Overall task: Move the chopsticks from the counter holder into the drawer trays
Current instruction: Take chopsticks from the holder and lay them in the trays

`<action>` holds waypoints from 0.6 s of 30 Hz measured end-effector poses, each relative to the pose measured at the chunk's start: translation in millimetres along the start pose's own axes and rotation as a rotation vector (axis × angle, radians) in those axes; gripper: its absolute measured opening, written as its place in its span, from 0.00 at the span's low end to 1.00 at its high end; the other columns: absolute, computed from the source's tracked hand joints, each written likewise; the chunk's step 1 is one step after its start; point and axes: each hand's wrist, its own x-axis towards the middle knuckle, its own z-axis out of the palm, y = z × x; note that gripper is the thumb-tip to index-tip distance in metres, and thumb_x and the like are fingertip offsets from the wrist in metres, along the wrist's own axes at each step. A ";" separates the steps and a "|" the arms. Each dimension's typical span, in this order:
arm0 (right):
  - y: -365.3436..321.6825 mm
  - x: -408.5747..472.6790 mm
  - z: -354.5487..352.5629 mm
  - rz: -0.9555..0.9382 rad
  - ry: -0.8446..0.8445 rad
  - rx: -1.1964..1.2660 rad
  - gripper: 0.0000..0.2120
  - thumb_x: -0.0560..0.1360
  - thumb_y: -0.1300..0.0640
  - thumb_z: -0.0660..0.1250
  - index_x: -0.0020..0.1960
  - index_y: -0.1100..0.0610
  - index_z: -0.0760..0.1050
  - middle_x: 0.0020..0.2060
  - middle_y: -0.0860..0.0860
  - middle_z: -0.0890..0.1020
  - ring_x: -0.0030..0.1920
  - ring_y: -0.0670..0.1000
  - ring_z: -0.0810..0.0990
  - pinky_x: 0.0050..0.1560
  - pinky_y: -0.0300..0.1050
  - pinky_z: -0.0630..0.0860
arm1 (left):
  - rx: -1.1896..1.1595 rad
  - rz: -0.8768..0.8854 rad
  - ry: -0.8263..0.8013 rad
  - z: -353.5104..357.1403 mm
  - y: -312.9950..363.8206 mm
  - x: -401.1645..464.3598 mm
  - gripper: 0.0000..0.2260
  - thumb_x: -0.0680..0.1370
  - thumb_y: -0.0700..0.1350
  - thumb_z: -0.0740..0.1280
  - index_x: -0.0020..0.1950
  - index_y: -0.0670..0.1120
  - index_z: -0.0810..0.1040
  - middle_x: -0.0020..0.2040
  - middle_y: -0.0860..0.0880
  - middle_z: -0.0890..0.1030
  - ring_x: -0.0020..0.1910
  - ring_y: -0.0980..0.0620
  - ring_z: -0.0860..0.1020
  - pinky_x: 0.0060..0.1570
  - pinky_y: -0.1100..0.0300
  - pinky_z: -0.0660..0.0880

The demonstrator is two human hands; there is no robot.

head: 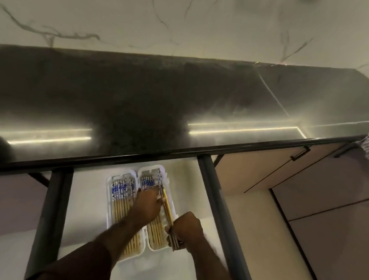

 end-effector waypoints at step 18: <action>-6.2 26.4 39.2 -0.156 0.148 -0.383 0.13 0.78 0.54 0.62 0.60 0.58 0.72 0.59 0.55 0.78 0.59 0.56 0.78 0.60 0.46 0.75 | 0.541 0.083 -0.169 46.2 -38.6 38.0 0.19 0.82 0.49 0.55 0.72 0.44 0.64 0.66 0.43 0.76 0.68 0.45 0.71 0.69 0.45 0.67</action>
